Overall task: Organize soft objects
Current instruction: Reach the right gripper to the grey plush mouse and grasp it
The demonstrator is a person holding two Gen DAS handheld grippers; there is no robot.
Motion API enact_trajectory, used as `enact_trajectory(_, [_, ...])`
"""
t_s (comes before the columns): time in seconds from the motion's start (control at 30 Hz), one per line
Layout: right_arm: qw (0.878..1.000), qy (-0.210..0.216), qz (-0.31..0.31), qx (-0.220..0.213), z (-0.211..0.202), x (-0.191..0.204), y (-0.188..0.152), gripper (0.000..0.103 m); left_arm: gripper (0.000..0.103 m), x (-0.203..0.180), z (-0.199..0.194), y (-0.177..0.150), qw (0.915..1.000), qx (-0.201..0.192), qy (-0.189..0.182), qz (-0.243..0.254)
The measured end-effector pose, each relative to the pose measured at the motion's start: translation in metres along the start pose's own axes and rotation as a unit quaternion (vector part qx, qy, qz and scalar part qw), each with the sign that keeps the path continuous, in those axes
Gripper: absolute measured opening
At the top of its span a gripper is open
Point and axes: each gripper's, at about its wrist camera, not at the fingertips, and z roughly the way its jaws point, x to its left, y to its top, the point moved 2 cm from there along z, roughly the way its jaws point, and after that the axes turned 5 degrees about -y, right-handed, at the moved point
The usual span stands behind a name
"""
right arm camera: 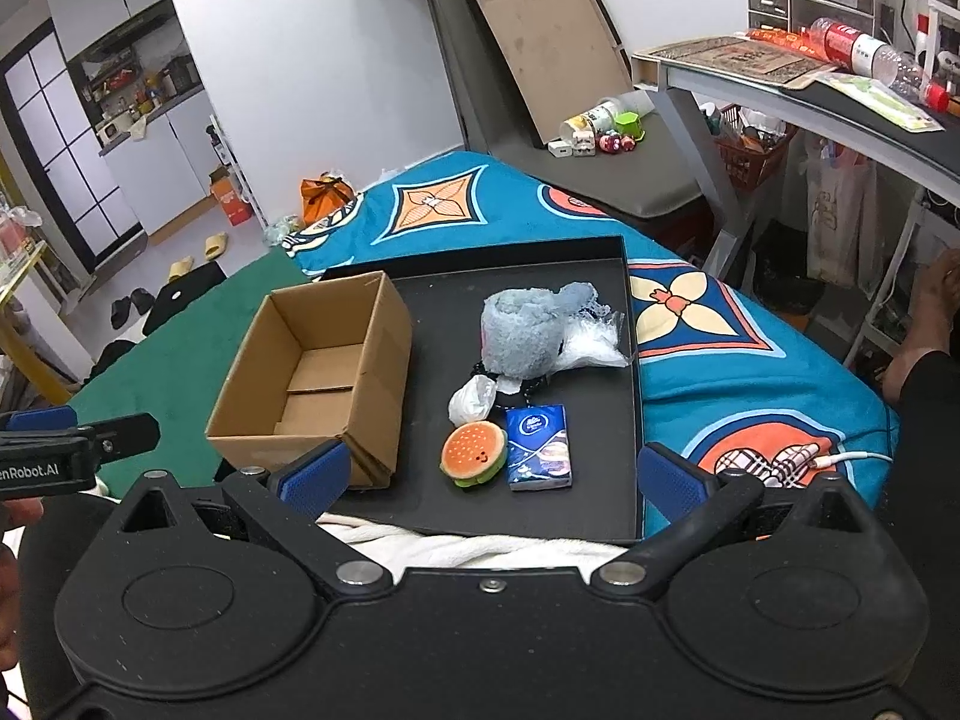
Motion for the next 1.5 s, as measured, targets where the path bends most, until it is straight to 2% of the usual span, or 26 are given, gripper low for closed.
enact_trajectory(0.5, [0.999,0.025,0.022,0.028,0.056,-0.019,0.015,0.103,0.102,0.014,0.054,0.011,0.9986,0.017,0.049,-0.013])
enact_trajectory(0.97, [0.998,0.065,0.017,0.006,0.099,-0.031,0.033,0.103,0.102,0.032,0.106,0.018,0.9947,0.033,0.096,-0.017])
enact_trajectory(1.3, [0.999,0.042,0.001,-0.006,0.131,-0.029,0.04,0.103,0.1,0.044,0.133,0.013,0.9918,0.044,0.119,-0.017])
enact_trajectory(1.5, [0.999,0.033,-0.008,-0.014,0.149,-0.027,0.048,0.103,0.1,0.047,0.145,0.012,0.9914,0.037,0.126,-0.006])
